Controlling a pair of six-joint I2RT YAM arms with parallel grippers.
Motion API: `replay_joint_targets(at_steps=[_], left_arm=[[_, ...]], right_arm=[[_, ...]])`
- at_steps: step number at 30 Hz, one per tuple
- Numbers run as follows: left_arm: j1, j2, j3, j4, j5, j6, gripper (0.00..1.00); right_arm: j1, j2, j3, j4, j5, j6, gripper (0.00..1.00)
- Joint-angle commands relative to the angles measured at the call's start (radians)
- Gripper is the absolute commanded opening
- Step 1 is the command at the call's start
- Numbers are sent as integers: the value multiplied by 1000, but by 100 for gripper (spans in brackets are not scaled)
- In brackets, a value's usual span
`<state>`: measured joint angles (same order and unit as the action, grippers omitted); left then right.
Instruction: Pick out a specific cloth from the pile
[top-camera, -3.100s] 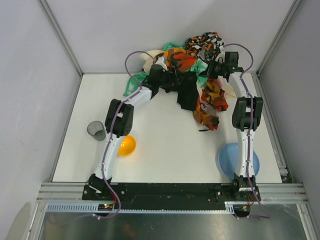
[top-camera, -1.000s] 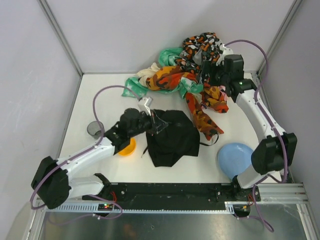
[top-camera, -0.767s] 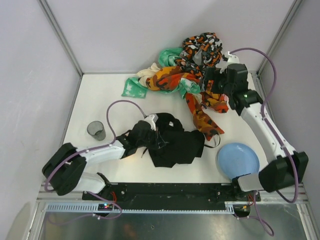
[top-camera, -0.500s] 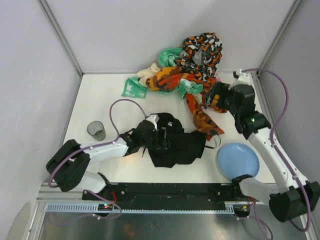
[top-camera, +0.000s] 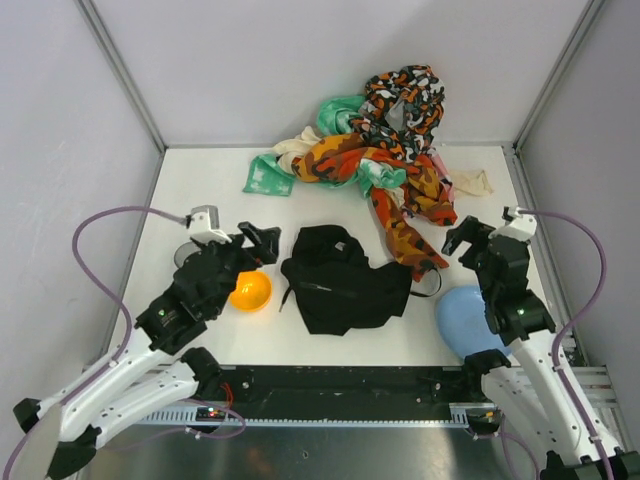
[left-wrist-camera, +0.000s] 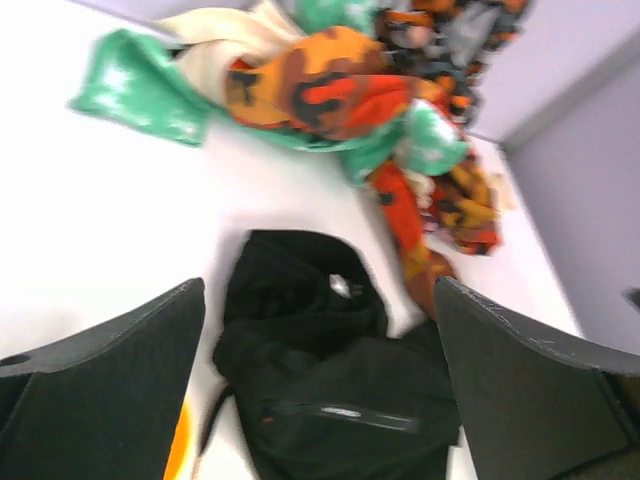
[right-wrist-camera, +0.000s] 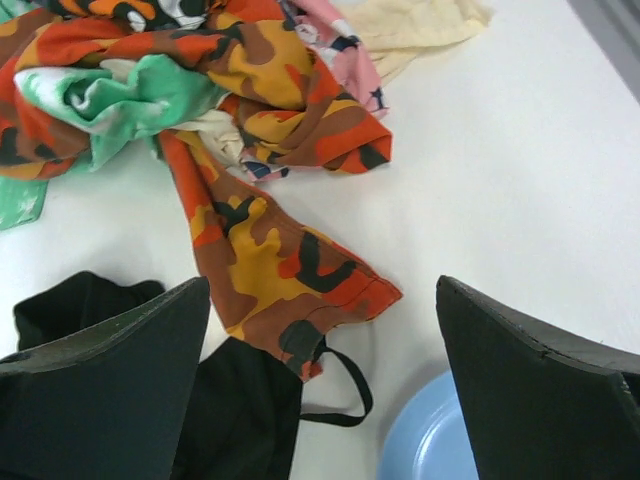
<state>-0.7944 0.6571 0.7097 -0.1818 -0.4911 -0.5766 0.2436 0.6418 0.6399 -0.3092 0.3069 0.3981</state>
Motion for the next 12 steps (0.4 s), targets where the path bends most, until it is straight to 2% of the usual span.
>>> replay_joint_targets(at_steps=[1, 7, 12], left_arm=[[0, 1, -42, -205, -281, -30, 100], [0, 32, -48, -228, -248, -43, 100], [1, 1, -53, -234, -244, -57, 100]], right_arm=[[-10, -46, -26, -2, 89, 16, 99], [0, -96, -67, 13, 75, -19, 99], [2, -145, -110, 54, 73, -30, 99]])
